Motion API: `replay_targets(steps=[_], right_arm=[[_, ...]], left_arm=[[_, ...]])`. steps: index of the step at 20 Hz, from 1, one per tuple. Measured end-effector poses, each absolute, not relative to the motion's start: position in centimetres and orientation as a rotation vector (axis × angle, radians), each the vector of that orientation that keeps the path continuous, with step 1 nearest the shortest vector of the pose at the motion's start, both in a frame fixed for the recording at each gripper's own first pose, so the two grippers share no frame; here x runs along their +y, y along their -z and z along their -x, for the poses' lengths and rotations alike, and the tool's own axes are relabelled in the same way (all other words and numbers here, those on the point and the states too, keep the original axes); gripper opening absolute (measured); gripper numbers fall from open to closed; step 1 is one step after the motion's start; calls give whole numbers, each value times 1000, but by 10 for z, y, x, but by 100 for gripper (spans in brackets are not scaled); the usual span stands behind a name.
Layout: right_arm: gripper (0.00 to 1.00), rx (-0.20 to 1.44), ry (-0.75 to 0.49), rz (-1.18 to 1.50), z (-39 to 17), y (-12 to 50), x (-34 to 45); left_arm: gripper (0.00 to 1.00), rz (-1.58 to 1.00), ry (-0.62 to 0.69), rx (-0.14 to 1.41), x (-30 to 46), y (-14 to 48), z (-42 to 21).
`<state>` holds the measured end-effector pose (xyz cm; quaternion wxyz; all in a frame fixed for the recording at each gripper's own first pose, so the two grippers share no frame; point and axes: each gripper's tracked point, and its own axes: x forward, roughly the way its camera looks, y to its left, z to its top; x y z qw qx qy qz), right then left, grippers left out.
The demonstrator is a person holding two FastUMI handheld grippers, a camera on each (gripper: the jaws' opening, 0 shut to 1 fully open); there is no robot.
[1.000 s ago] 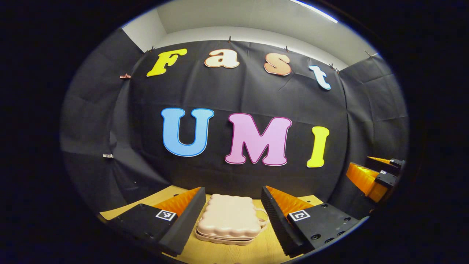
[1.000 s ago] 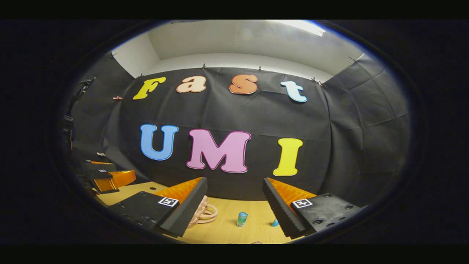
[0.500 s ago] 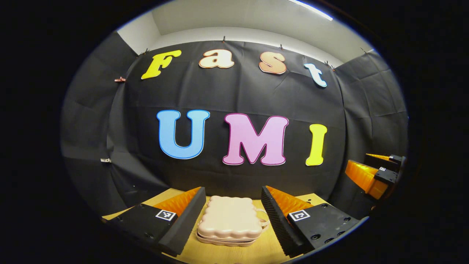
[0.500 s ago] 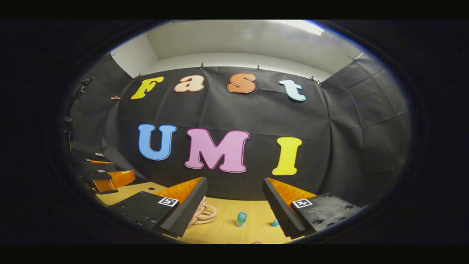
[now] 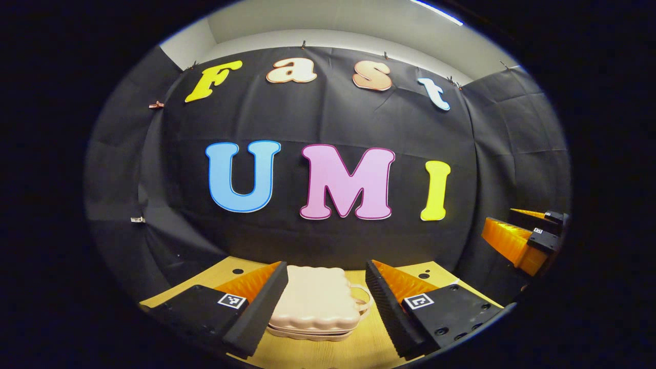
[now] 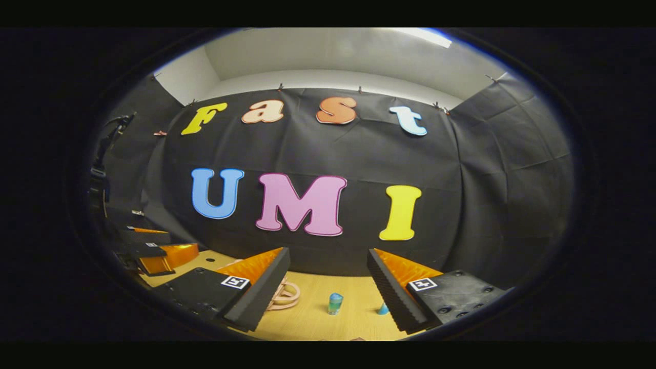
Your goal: First open the suitcase, pack the skin care products into it, and then close the suitcase.
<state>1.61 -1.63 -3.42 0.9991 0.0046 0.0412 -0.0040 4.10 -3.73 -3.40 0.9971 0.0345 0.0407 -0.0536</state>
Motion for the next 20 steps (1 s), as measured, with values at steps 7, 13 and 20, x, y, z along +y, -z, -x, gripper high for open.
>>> replay_targets(steps=[7,13,20], right_arm=[[94,87,26,24,-23,45,-38],[96,168,80,81,-25,85,-68],[96,291,170,188,-5,130,-109]], left_arm=[[96,-34,192,232,-95,89,-95],[96,-53,297,371,-152,160,-159],[96,-112,271,563,-184,249,-225]])
